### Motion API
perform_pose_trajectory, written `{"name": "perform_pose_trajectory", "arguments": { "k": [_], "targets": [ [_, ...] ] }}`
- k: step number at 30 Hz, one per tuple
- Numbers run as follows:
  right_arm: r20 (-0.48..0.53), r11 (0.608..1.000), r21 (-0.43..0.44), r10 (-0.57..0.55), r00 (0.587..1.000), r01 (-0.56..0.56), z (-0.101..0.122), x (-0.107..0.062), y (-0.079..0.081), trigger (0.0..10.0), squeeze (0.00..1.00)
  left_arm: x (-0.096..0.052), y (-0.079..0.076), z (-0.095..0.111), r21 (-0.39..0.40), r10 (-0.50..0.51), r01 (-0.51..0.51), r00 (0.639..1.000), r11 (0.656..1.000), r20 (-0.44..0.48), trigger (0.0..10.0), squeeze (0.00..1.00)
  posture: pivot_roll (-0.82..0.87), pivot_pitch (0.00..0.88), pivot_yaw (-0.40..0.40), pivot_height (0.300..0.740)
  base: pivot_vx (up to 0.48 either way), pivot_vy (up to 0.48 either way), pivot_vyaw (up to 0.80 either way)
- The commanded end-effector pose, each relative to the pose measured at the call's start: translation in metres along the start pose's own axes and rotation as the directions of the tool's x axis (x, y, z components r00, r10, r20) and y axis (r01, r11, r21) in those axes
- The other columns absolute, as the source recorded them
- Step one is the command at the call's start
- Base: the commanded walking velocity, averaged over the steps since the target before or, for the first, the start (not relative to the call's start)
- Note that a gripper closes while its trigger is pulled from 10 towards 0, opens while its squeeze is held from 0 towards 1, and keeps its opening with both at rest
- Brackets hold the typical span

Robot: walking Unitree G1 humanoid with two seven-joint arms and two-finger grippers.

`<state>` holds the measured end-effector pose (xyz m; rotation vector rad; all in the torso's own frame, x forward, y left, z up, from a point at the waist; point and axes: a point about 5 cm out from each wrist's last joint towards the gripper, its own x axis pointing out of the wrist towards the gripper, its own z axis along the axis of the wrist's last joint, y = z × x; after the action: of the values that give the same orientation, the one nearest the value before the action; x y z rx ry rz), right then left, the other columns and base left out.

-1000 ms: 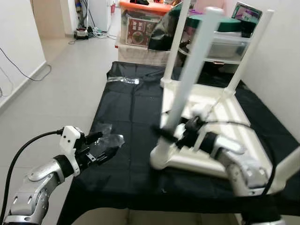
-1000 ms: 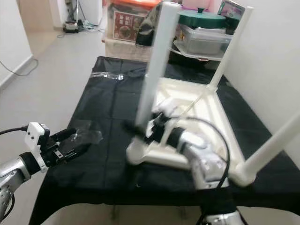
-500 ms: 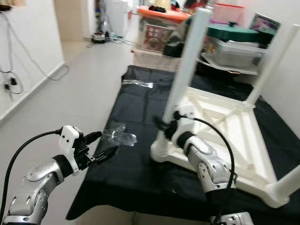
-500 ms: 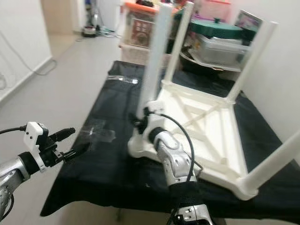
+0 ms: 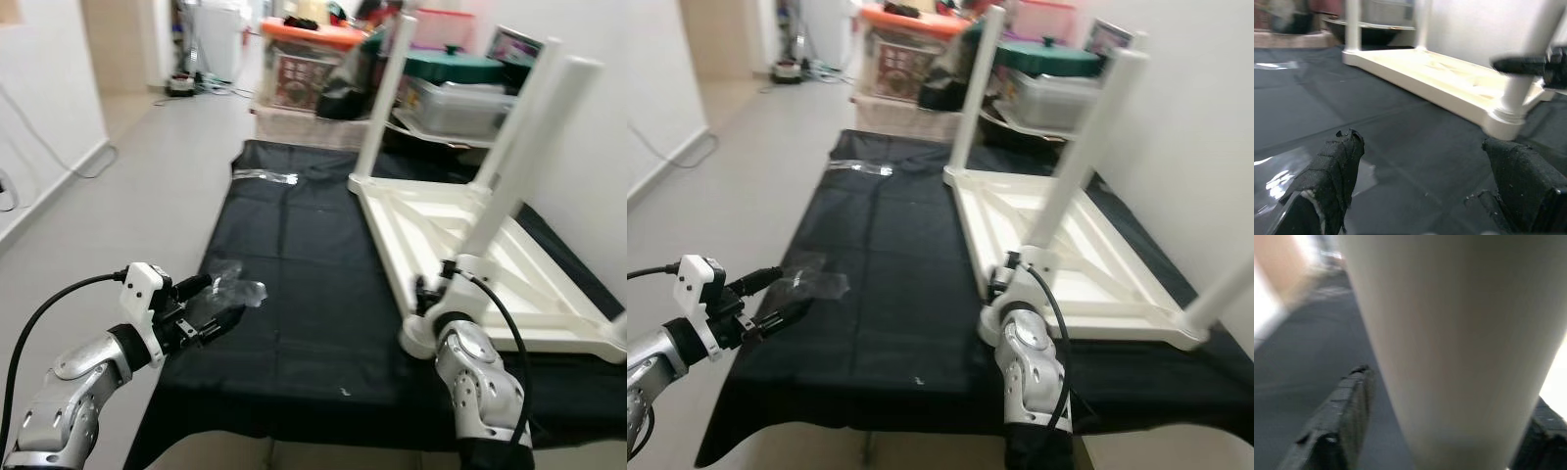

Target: Building children table

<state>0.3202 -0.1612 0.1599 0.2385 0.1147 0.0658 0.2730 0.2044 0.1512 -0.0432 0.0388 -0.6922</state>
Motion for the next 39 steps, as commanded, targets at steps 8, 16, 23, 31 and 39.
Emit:
{"name": "perform_pose_trajectory", "arguments": {
  "k": [8, 16, 23, 31, 39],
  "targets": [
    [0.121, 0.842, -0.101, 0.539, 0.833, -0.53, 0.048, 0.002, 0.023, 10.0, 0.0, 0.002, -0.001, -0.001, -0.003, -0.008, 0.008, 1.0, 1.0, -0.008, 10.0, 0.0, 0.1, 0.0, -0.145, 0.74, 0.0, 0.0, 0.0],
    [-0.054, 0.489, -0.118, 0.866, 0.498, -0.864, 0.016, -0.022, 0.059, 0.0, 0.0, 0.002, 0.0, -0.001, -0.002, -0.002, 0.002, 1.0, 1.0, -0.01, 10.0, 0.0, 0.13, 0.0, -0.162, 0.74, 0.0, 0.0, 0.0],
    [-0.206, 0.788, -0.204, 0.545, 0.813, -0.58, -0.024, 0.002, 0.042, 0.0, 0.0, 0.0, -0.001, -0.001, -0.004, -0.007, 0.007, 1.0, 1.0, -0.014, 10.0, 0.0, 0.12, 0.0, -0.154, 0.74, 0.0, 0.0, 0.0],
    [-0.153, 0.854, -0.215, -0.508, 0.848, 0.473, -0.042, -0.009, -0.051, 0.0, 0.0, 0.0, 0.0, -0.001, -0.005, -0.01, 0.01, 1.0, 1.0, -0.016, 10.0, 0.0, 0.11, 0.0, -0.144, 0.74, 0.0, 0.0, 0.0],
    [-0.097, 0.969, -0.112, -0.229, 0.968, 0.218, -0.03, -0.008, -0.011, 10.0, 0.0, 0.0, 0.0, -0.001, -0.005, -0.014, 0.014, 1.0, 1.0, -0.02, 10.0, 0.0, 0.1, 0.0, -0.135, 0.74, 0.0, 0.0, 0.0]
  ]
}}
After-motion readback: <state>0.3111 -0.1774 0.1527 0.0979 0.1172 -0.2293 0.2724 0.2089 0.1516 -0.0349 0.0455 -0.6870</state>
